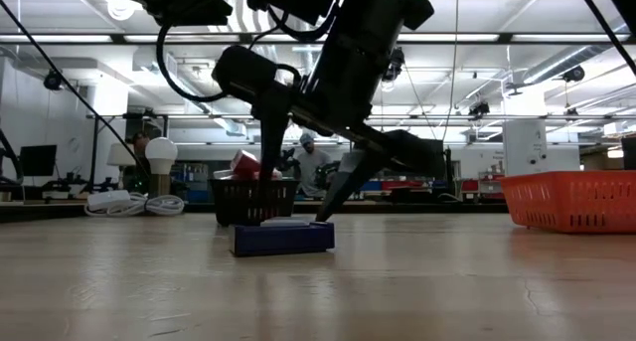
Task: Pick & Place Office items
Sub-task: Put the white digital clock in the orange bin
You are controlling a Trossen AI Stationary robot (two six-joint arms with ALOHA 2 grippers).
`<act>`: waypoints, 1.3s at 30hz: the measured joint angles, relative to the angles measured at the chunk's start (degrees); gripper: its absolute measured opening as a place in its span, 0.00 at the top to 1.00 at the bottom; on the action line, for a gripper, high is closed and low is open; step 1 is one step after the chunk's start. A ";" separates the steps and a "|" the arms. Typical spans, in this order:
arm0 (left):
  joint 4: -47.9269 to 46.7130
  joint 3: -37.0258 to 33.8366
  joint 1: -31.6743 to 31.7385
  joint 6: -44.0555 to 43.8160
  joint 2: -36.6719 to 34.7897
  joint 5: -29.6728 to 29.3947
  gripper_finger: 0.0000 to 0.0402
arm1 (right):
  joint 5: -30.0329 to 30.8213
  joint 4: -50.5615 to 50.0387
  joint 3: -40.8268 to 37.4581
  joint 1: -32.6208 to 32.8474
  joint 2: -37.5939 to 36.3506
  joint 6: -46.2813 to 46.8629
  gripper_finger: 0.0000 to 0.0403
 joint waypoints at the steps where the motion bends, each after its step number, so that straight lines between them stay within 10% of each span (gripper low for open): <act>1: 0.01 0.00 0.01 -0.02 -0.01 0.00 0.31 | 0.00 0.02 0.00 0.00 -0.02 0.00 0.37; 39: -0.03 0.00 -0.01 0.01 -0.01 0.01 0.31 | 1.76 2.80 1.99 -0.15 1.48 -5.66 0.41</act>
